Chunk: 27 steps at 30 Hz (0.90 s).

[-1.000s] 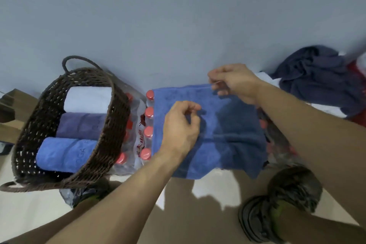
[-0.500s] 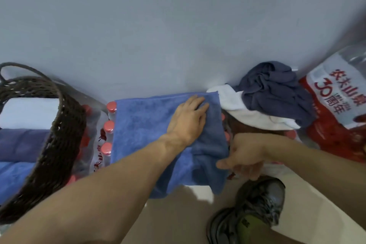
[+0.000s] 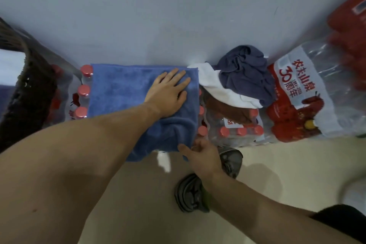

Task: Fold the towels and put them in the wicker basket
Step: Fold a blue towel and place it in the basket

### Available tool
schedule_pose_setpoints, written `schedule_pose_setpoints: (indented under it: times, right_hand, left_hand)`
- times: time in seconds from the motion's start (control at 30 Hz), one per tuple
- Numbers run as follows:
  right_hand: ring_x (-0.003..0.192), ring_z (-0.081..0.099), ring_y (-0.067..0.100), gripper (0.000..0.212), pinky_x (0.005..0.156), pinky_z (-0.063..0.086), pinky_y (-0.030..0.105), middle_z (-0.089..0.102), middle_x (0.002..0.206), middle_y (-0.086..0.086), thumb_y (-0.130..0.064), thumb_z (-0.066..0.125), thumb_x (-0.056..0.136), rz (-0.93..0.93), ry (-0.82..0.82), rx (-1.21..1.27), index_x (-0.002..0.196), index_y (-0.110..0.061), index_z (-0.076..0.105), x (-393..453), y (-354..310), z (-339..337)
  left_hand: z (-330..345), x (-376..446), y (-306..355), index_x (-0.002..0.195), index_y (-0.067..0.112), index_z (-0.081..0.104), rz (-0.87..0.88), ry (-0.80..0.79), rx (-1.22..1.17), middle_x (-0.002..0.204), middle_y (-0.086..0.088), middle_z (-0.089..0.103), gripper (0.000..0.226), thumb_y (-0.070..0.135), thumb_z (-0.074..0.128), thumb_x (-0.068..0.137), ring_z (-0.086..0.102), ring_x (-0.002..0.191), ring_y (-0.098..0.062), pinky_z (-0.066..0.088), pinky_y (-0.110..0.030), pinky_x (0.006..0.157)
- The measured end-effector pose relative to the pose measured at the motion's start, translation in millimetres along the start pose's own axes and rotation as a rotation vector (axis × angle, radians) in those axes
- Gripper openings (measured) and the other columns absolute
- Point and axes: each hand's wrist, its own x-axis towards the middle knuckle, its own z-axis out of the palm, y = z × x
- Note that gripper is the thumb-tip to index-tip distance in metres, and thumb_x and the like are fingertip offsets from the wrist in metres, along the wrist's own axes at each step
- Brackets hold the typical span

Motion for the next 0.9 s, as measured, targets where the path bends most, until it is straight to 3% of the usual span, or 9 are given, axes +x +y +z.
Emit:
schedule_pose_setpoints:
  times: [0.13, 0.23, 0.3, 0.43, 0.53, 0.67, 0.8, 0.9]
  right_hand:
    - [0.066, 0.061, 0.024, 0.013, 0.063, 0.054, 0.034, 0.066, 0.070, 0.008, -0.013, 0.073, 0.082, -0.061, 0.149, 0.161, 0.078, -0.005, 0.064, -13.2, 5.5, -6.4]
    - [0.051, 0.054, 0.011, 0.009, 0.048, 0.047, 0.022, 0.063, 0.058, -0.004, -0.007, 0.069, 0.077, -0.158, 0.228, 0.303, 0.075, -0.014, 0.064, -23.6, 4.7, -20.6]
    - [0.050, 0.052, 0.012, 0.018, 0.047, 0.045, 0.023, 0.060, 0.056, -0.003, -0.005, 0.069, 0.077, -0.240, 0.195, 0.356, 0.069, -0.019, 0.061, -25.3, 1.4, -30.4]
    - [0.047, 0.048, 0.014, 0.021, 0.045, 0.042, 0.022, 0.056, 0.056, 0.005, 0.005, 0.065, 0.085, -0.266, 0.055, 0.340, 0.072, -0.010, 0.059, -16.8, -2.9, -43.9]
    - [0.051, 0.055, 0.019, 0.013, 0.049, 0.048, 0.024, 0.060, 0.058, 0.014, -0.010, 0.071, 0.087, -0.291, -0.065, 0.222, 0.077, -0.011, 0.063, -10.4, 0.9, -48.3]
    - [0.053, 0.052, 0.007, 0.030, 0.051, 0.043, 0.016, 0.063, 0.064, 0.008, -0.044, 0.069, 0.087, -0.275, -0.062, -0.032, 0.072, -0.018, 0.066, -3.9, 21.0, -47.6]
    - [0.055, 0.059, 0.003, 0.031, 0.055, 0.050, 0.023, 0.068, 0.066, -0.004, -0.049, 0.069, 0.085, -0.155, -0.008, -0.196, 0.072, -0.022, 0.067, 4.4, 44.2, -45.9]
    - [0.069, 0.067, 0.009, 0.031, 0.071, 0.058, 0.036, 0.073, 0.074, -0.002, -0.048, 0.069, 0.086, -0.043, -0.060, -0.165, 0.080, -0.018, 0.068, 10.4, 51.3, -39.3]
  left_hand:
    - [-1.1, -2.1, 2.2, 0.151, 0.027, 0.034, -0.002, -0.008, 0.007, 0.161, 0.001, 0.024, 0.052, 0.042, 0.028, 0.101, 0.016, 0.150, -0.019, 0.012, -0.040, 0.120]
    - [-1.4, -2.9, 1.2, 0.150, 0.027, 0.035, -0.003, -0.005, -0.010, 0.161, 0.001, 0.025, 0.052, 0.042, 0.027, 0.101, 0.016, 0.149, -0.018, 0.012, -0.040, 0.121]
    - [-1.5, -2.9, 1.1, 0.150, 0.027, 0.036, -0.002, -0.006, -0.016, 0.160, 0.001, 0.026, 0.052, 0.042, 0.028, 0.101, 0.017, 0.149, -0.018, 0.012, -0.040, 0.120]
    - [-1.8, -3.0, 1.7, 0.149, 0.027, 0.037, -0.003, 0.005, -0.024, 0.160, 0.001, 0.027, 0.052, 0.041, 0.029, 0.100, 0.018, 0.149, -0.018, 0.013, -0.040, 0.120]
    - [-2.0, -3.4, 1.5, 0.149, 0.027, 0.036, -0.004, 0.008, -0.013, 0.160, 0.000, 0.028, 0.053, 0.042, 0.028, 0.099, 0.019, 0.149, -0.019, 0.014, -0.040, 0.120]
    - [-2.3, -3.6, 1.5, 0.150, 0.027, 0.035, -0.004, 0.007, -0.001, 0.160, 0.000, 0.027, 0.053, 0.043, 0.028, 0.099, 0.019, 0.149, -0.018, 0.013, -0.040, 0.121]
    - [-3.4, -4.5, 2.3, 0.150, 0.027, 0.034, -0.003, -0.002, 0.003, 0.160, 0.000, 0.026, 0.053, 0.043, 0.028, 0.100, 0.018, 0.149, -0.018, 0.012, -0.040, 0.121]
    - [-8.1, -4.1, 5.2, 0.151, 0.027, 0.031, -0.001, -0.021, 0.015, 0.161, -0.001, 0.024, 0.053, 0.041, 0.028, 0.101, 0.016, 0.149, -0.018, 0.011, -0.040, 0.121]
